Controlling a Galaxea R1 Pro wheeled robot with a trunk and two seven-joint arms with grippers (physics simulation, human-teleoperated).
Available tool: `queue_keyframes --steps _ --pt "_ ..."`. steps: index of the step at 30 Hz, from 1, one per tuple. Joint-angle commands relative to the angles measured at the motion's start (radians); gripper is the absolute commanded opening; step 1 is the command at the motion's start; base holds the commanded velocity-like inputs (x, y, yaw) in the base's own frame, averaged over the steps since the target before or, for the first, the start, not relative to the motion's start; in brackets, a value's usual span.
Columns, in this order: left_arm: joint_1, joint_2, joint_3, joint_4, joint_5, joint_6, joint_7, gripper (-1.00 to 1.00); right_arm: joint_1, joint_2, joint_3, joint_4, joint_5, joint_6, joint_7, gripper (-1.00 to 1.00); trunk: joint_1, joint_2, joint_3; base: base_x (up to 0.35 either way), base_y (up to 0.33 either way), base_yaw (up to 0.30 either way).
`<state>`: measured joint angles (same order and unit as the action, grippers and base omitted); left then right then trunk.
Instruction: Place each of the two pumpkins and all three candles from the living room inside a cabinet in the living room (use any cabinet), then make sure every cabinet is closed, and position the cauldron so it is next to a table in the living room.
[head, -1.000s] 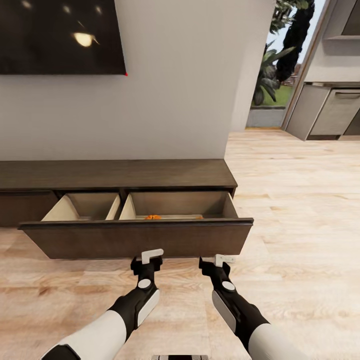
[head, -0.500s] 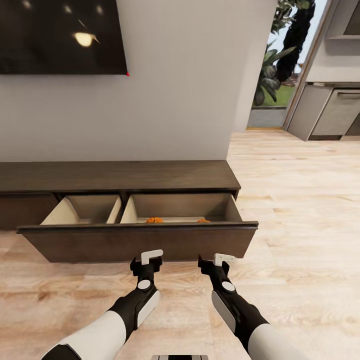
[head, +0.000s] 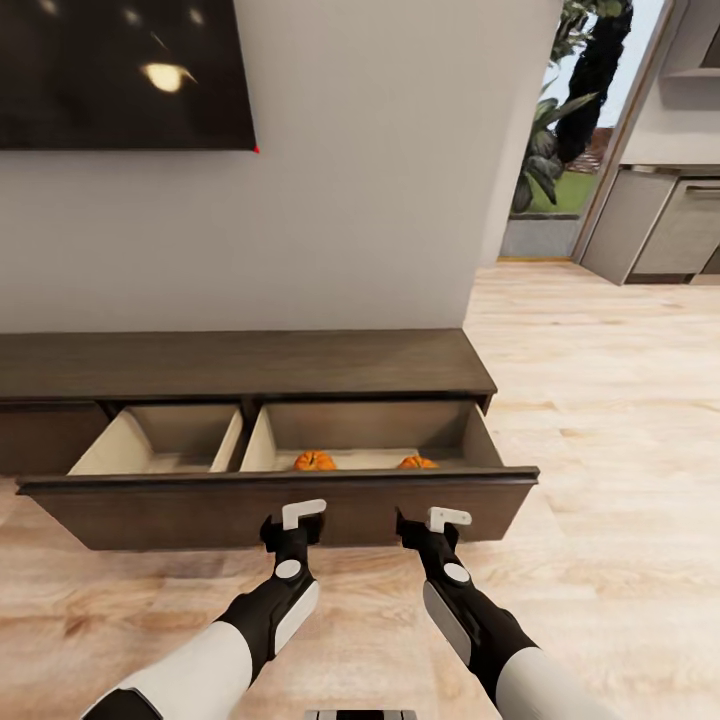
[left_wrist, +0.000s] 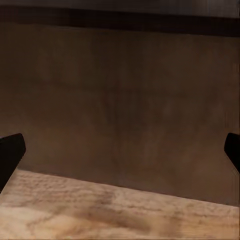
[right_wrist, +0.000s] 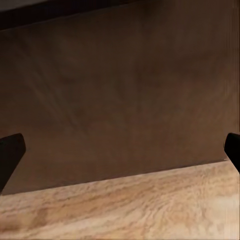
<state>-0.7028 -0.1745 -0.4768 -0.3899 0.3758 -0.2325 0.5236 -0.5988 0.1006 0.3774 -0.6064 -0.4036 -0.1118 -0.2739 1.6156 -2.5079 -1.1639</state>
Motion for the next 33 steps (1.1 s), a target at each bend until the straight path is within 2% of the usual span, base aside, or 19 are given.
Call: queue_keyframes --steps 1,6,17,33 --pt "-0.001 0.0 -0.007 0.002 0.009 -0.007 0.006 1.0 -0.001 -0.001 0.007 0.0 -0.011 -0.006 -0.007 1.0 0.0 0.0 -0.001 0.234 0.001 0.0" --pt "-0.001 0.0 -0.008 0.002 0.009 -0.007 0.006 1.0 -0.001 -0.001 0.008 0.0 -0.011 -0.006 -0.007 1.0 0.0 0.0 -0.001 0.306 0.0 0.0" --pt "-0.001 0.0 -0.008 0.002 0.009 -0.007 0.006 1.0 -0.001 -0.001 0.007 -0.001 -0.011 -0.006 -0.007 1.0 0.0 0.0 -0.001 0.13 0.028 0.0" --pt "-0.001 0.0 -0.008 0.002 0.009 -0.007 0.006 1.0 -0.001 -0.001 0.007 -0.001 -0.011 -0.006 -0.007 1.0 0.0 0.0 -0.001 0.285 0.087 0.0"
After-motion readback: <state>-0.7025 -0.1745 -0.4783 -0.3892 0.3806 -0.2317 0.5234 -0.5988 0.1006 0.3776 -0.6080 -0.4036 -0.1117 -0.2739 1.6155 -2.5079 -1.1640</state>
